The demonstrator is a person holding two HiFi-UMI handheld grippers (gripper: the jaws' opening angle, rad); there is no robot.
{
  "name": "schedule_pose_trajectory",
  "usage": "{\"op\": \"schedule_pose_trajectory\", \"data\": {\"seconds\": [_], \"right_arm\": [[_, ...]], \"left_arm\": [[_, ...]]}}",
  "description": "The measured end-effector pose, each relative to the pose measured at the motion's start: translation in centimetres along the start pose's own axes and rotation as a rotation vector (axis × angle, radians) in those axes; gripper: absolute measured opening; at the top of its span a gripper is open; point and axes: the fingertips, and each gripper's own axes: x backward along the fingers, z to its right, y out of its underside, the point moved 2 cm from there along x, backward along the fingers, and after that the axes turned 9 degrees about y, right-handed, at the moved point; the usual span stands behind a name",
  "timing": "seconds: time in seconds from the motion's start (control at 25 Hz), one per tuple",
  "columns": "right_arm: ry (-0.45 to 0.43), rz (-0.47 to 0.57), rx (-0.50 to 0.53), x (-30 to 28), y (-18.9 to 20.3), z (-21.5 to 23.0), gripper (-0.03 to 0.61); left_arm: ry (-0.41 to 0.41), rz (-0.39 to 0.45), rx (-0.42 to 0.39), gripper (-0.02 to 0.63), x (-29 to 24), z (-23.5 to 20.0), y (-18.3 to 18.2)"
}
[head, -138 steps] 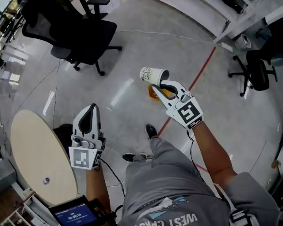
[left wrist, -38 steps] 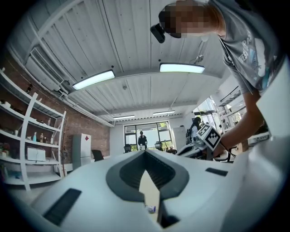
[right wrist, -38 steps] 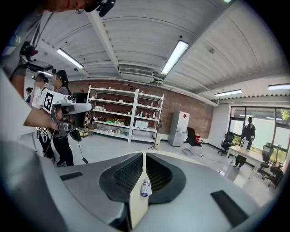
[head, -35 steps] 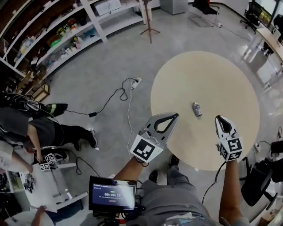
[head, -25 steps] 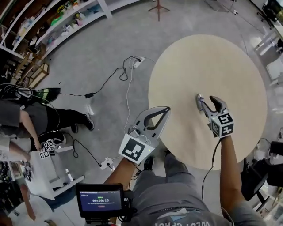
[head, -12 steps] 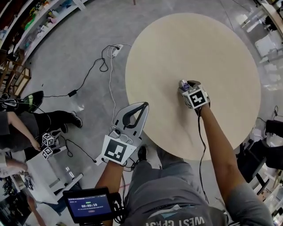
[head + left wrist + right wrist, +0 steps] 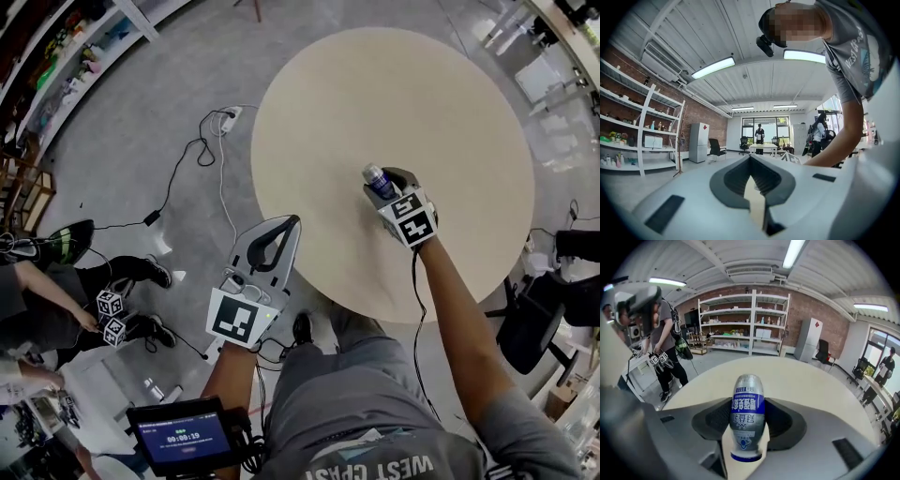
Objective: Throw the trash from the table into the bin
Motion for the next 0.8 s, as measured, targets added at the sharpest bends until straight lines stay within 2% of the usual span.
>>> {"op": "schedule_pose_trajectory", "data": {"seconds": [0.12,0.28,0.52,0.68,0.8], "right_arm": [[0.042,0.126,0.008,6.9,-2.4,-1.4,0.218],[0.137,0.256,-0.006,16.9,-3.6,-3.1,0.218],[0.277,0.408,-0.054,26.2,-4.4,-5.4,0.218],[0.429,0.467,-0.079,36.1,-2.3,-8.1,0.218],[0.533,0.489,-0.095,42.7,0.2,-9.6,0.218]], "left_arm": [[0.044,0.023,-0.026,0.043,1.3,2.7,-2.4],[0.130,0.058,-0.072,0.043,3.2,7.4,-5.2],[0.270,0.079,-0.133,0.043,4.6,11.5,-6.4],[0.409,0.114,-0.160,0.043,6.3,18.2,-8.3],[0.529,0.134,-0.208,0.043,6.5,23.2,-9.0]]}}
